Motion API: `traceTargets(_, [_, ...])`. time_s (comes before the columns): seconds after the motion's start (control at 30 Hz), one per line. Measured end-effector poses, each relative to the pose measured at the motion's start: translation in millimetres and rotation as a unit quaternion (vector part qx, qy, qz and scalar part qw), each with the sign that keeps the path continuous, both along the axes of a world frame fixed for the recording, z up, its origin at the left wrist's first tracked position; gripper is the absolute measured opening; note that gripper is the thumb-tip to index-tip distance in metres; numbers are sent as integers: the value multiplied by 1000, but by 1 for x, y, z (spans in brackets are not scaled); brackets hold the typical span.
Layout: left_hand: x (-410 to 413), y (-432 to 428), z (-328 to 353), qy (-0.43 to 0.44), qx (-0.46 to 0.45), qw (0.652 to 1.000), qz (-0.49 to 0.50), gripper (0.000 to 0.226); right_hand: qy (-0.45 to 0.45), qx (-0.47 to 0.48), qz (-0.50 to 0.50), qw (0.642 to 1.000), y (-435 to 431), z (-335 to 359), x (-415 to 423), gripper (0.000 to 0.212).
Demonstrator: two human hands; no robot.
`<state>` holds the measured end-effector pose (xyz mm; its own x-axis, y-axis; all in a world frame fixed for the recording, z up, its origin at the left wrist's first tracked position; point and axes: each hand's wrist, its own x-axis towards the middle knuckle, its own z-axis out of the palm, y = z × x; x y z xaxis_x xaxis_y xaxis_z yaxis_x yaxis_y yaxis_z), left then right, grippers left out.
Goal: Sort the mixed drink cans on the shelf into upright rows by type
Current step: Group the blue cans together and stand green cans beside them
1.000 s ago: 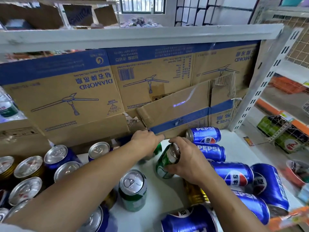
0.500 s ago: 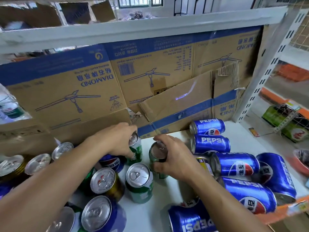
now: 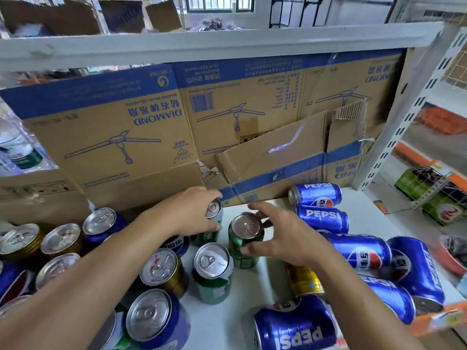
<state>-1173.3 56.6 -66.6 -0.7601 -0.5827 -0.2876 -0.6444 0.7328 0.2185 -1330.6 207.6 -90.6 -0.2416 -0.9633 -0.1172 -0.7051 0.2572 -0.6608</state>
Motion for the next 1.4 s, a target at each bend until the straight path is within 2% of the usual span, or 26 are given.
traceTargets(0.07, [-3,2,2,14,2,1000,-1,70,12,49,-16,999,9,4,-9,97])
traceTargets(0.2, [-9,11,7,32,1,999,-13,65,128,173,-25,976,29,7,-20,105])
traceTargets(0.33, [-9,24,10,56,-22,998,-24,56,189,213,-25,958,39,-6,-19,102])
traceTargets(0.6, [-11,63,21,144,-59,986,-54,51,173,210,-36,962,43,-11,-10,106])
traceTargets(0.7, [-11,78,19,148,-72,984,-67,48,157,207,-40,965,45,-12,-12,106])
traceTargets(0.9, [-5,108,11,193,-36,978,-75,29,121,216,8,969,42,-30,-16,124])
traceTargets(0.97, [-6,120,6,178,-18,980,-90,24,105,209,22,972,39,-31,-18,125])
traceTargets(1.03, [-9,128,-3,123,-7,987,-104,26,94,179,18,979,38,-31,-21,121])
traceTargets(1.2, [-10,144,-28,-15,59,989,-135,45,53,32,-45,997,49,-26,-21,89])
traceTargets(1.3, [-4,148,-39,-36,111,986,-121,62,45,-22,-78,996,54,-22,-17,80])
traceTargets(1.4, [3,152,-43,-31,111,988,-102,73,46,-67,-108,991,58,-19,-14,73])
